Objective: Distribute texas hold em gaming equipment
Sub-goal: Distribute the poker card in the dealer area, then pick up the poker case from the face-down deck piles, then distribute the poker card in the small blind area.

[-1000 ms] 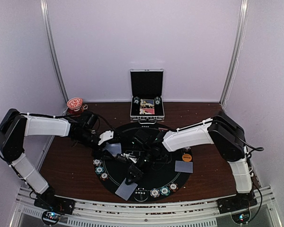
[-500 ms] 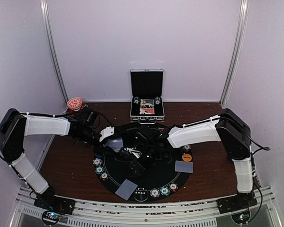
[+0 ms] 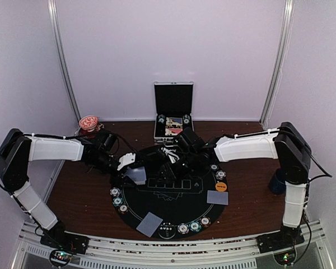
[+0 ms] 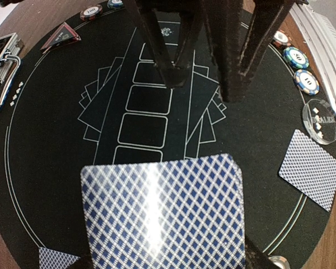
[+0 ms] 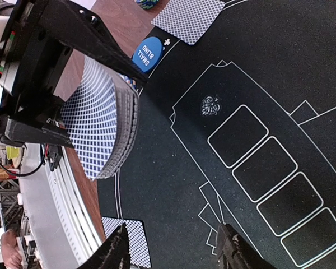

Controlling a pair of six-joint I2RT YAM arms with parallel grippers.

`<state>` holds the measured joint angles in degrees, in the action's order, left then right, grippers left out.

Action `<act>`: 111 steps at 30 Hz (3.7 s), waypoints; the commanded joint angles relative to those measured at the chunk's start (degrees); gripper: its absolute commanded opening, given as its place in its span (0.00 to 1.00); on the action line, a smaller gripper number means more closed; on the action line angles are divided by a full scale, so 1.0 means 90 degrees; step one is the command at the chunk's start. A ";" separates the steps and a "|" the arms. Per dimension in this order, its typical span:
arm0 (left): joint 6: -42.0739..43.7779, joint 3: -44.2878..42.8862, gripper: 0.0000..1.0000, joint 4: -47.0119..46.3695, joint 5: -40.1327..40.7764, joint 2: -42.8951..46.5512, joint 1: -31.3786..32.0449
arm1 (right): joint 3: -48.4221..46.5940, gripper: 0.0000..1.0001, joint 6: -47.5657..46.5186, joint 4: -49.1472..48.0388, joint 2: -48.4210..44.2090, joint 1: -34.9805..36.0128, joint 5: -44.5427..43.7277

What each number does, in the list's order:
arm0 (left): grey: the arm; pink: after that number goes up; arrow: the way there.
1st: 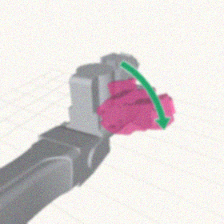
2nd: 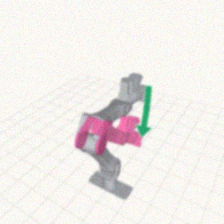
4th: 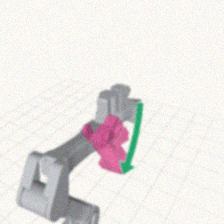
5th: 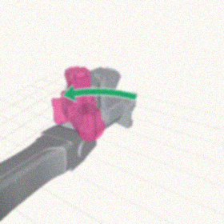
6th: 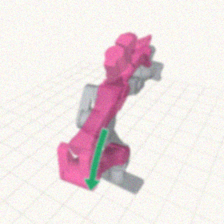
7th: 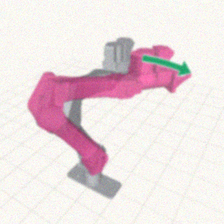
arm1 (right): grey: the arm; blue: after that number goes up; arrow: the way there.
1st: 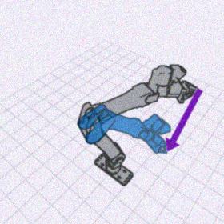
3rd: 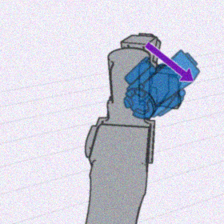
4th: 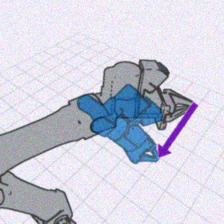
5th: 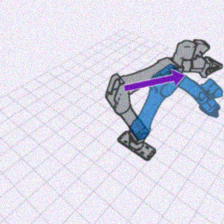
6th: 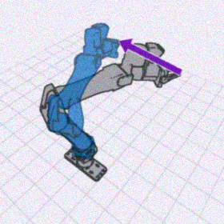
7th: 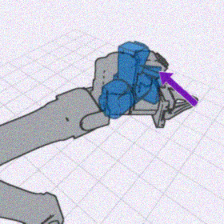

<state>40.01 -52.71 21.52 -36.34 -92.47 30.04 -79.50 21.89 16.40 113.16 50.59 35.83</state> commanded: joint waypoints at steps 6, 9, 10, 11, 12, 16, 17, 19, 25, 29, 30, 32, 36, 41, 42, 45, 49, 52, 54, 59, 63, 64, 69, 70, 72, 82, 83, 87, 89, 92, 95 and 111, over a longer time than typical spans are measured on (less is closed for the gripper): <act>0.0096 0.0029 0.61 0.0015 -0.0220 0.0081 0.0011 | 0.0611 0.54 0.1903 -0.2909 0.0009 -0.0007 0.0401; 0.0096 0.0027 0.61 0.0020 -0.0226 0.0079 0.0003 | 0.0746 0.54 0.2389 -0.3554 0.0057 -0.0010 0.0427; 0.0096 0.0029 0.61 0.0019 -0.0226 0.0082 0.0007 | 0.0777 0.54 0.2501 -0.3724 0.0072 -0.0014 0.0431; 0.0096 0.0029 0.61 0.0017 -0.0226 0.0079 0.0007 | 0.0783 0.55 0.2592 -0.3824 0.0099 -0.0013 0.0424; 0.0096 0.0027 0.61 0.0017 -0.0226 0.0090 0.0004 | 0.0750 0.55 0.2636 -0.3871 0.0139 -0.0005 0.0423; 0.0096 0.0027 0.61 0.0012 -0.0230 0.0099 0.0002 | 0.0552 0.55 0.2670 -0.3806 0.0366 0.0024 0.0384; 0.0097 0.0040 0.61 0.0011 -0.0236 0.0098 0.0005 | 0.0499 0.56 0.2682 -0.3784 0.0438 0.0036 0.0387; 0.0096 0.0042 0.61 0.0011 -0.0231 0.0102 0.0003 | 0.0377 0.56 0.2683 -0.3742 0.0583 0.0066 0.0402; 0.0096 0.0028 0.61 0.0012 -0.0236 0.0080 0.0010 | 0.0124 0.58 0.2656 -0.3702 0.0859 0.0153 0.0363; 0.0105 0.0030 0.61 0.0012 -0.0238 0.0062 0.0004 | -0.0001 0.59 0.2696 -0.3745 0.1011 0.0163 0.0375; 0.0103 0.0030 0.61 0.0018 -0.0232 0.0060 0.0006 | -0.0031 0.59 0.2735 -0.3776 0.1060 0.0161 0.0398; 0.0105 0.0027 0.61 0.0013 -0.0231 0.0060 0.0003 | -0.0113 0.59 0.2792 -0.3787 0.1181 0.0161 0.0411; 0.0105 0.0027 0.61 0.0011 -0.0229 0.0070 0.0003 | -0.0316 0.59 0.2725 -0.3535 0.1350 0.0162 0.0289; 0.0105 0.0036 0.61 0.0012 -0.0235 0.0080 0.0011 | -0.0273 0.51 0.2560 -0.3253 0.1307 0.0137 -0.0036; 0.0105 0.0028 0.62 0.0013 -0.0233 0.0079 0.0005 | -0.0245 0.49 0.2555 -0.3203 0.1283 0.0132 -0.0074; 0.0100 0.0034 0.61 0.0014 -0.0220 0.0085 0.0011 | -0.0098 0.42 0.2509 -0.3146 0.1163 0.0094 -0.0166; 0.0105 0.0042 0.61 0.0019 -0.0226 0.0091 0.0008 | 0.0175 0.35 0.2418 -0.3105 0.0975 0.0024 -0.0217; 0.0105 0.0030 0.61 0.0020 -0.0223 0.0062 0.0011 | 0.0364 0.32 0.2381 -0.3096 0.0849 -0.0024 -0.0232; 0.0105 0.0034 0.61 0.0013 -0.0222 0.0054 0.0009 | 0.0454 0.29 0.2348 -0.3103 0.0765 -0.0051 -0.0240; 0.0105 0.0027 0.62 0.0012 -0.0202 0.0040 0.0005 | 0.0526 0.23 0.2290 -0.3067 0.0679 -0.0067 -0.0134; 0.0105 0.0030 0.61 0.0014 -0.0192 0.0030 0.0007 | 0.0718 0.07 0.2479 -0.3499 0.0528 -0.0066 0.0265; 0.0105 0.0027 0.61 0.0013 -0.0190 0.0030 0.0002 | 0.0761 0.04 0.2514 -0.3595 0.0477 -0.0066 0.0353; 0.0105 0.0025 0.61 0.0003 -0.0150 0.0020 0.0002 | 0.0984 0.00 0.2536 -0.3755 0.0208 -0.0093 0.0597; 0.0103 0.0019 0.61 0.0003 -0.0131 0.0025 0.0001 | 0.1065 0.00 0.2557 -0.3798 0.0125 -0.0127 0.0624; 0.0105 0.0031 0.61 0.0003 -0.0085 0.0038 -0.0004 | 0.1213 0.00 0.2628 -0.3945 -0.0038 -0.0193 0.0696; 0.0181 -0.0088 0.61 0.0292 0.0111 0.0244 -0.0219 | 0.1708 0.00 0.2679 -0.4279 -0.0773 -0.0638 0.0534; 0.0191 -0.0079 0.61 0.0318 0.0109 0.0315 -0.0260 | 0.1692 0.00 0.2697 -0.4309 -0.0756 -0.0678 0.0512; 0.0233 -0.0108 0.61 0.0513 0.0162 0.0583 -0.0352 | 0.1357 0.00 0.2721 -0.4259 -0.0379 -0.0727 0.0447; 0.0258 -0.0178 0.61 0.0691 0.0131 0.0723 -0.0384 | 0.1003 0.00 0.2740 -0.4208 -0.0089 -0.0728 0.0440; 0.0282 -0.0216 0.61 0.0838 0.0177 0.0887 -0.0417 | 0.0444 0.00 0.2832 -0.4213 0.0523 -0.0728 0.0463; 0.0313 -0.0240 0.61 0.0970 0.0226 0.0965 -0.0435 | -0.0130 0.00 0.3082 -0.4401 0.1182 -0.0697 0.0606; 0.0422 -0.0452 0.62 0.1428 0.0162 0.1458 -0.0650 | -0.3348 0.00 0.3777 -0.4646 0.3980 -0.0182 0.0592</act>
<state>43.09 -55.20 34.44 -33.85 -81.32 24.67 -104.79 54.43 -24.25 145.82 48.12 41.34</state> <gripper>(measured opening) 0.619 0.007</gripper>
